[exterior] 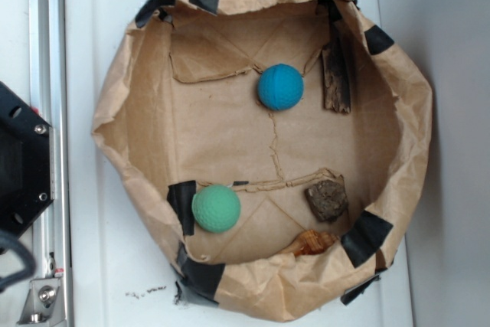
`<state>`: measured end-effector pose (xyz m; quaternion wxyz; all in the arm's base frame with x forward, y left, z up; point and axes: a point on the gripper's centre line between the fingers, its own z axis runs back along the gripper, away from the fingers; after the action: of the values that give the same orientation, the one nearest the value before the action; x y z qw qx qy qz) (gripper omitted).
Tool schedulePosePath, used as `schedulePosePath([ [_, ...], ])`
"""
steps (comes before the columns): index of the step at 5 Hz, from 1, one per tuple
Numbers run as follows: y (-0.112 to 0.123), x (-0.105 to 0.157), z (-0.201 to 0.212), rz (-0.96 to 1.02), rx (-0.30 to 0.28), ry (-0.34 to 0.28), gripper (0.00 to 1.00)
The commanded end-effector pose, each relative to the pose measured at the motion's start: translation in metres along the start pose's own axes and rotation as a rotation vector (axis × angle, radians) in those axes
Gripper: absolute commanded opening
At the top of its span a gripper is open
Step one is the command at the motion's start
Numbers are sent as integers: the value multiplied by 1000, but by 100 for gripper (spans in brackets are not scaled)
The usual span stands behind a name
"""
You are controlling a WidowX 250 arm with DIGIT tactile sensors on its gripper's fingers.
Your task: Grab the green ball.
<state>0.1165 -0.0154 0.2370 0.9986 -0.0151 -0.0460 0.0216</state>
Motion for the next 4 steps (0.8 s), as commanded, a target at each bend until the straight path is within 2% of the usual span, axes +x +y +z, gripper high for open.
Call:
schedulePosePath([
  [1, 0, 0, 0, 0, 0, 0, 100],
  [2, -3, 41, -9, -48, -59, -58, 100],
  [3, 4, 79, -18, -7, -32, -78, 100],
  [4, 8, 97, -35, 40, -17, -89, 100],
])
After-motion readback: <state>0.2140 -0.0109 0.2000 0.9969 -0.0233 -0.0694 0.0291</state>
